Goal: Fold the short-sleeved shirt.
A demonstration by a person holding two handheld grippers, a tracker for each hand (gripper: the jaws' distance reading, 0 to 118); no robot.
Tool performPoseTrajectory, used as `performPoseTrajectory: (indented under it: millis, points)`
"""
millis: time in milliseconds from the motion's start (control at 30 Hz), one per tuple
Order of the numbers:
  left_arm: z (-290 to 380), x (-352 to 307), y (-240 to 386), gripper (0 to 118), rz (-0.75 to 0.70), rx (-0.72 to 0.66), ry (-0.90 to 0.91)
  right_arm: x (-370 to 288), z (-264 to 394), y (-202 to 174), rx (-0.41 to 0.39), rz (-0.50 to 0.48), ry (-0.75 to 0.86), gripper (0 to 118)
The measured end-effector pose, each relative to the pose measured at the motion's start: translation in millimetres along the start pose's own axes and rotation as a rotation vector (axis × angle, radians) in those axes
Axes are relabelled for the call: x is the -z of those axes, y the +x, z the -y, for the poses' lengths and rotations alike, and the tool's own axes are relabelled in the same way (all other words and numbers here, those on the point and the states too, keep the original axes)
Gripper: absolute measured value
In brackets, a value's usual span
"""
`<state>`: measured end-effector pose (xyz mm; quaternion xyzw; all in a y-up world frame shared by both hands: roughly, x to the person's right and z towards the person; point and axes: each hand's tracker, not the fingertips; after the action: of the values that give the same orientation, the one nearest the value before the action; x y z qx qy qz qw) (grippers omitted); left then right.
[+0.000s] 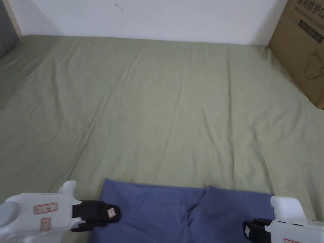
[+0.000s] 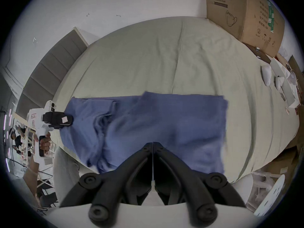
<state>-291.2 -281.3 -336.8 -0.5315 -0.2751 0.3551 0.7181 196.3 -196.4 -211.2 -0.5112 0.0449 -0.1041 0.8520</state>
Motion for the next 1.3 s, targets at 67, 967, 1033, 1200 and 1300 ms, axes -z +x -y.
performPoseTrajectory:
  millis: [67,967,1033,1200,1300]
  points:
    - [-7.8,-28.2,-8.7,11,-0.062,0.017,0.001,-0.5,0.0,-0.2,0.005,-0.006,0.002,0]
    - [8.8,-43.6,188.6,11,-0.182,0.225,0.116,-14.6,12.6,39.2,0.108,-0.031,0.074,0]
    - [12.1,-13.5,197.5,11,-0.167,0.245,0.082,-19.4,16.7,48.9,0.133,-0.027,0.084,0]
    - [27.6,71.4,214.0,18,-0.144,0.285,-0.087,-26.7,26.8,59.6,0.17,-0.011,0.088,0]
    - [38.5,120.9,206.2,60,-0.09,0.251,-0.162,-26.3,31.8,65.4,0.207,-0.007,0.089,0]
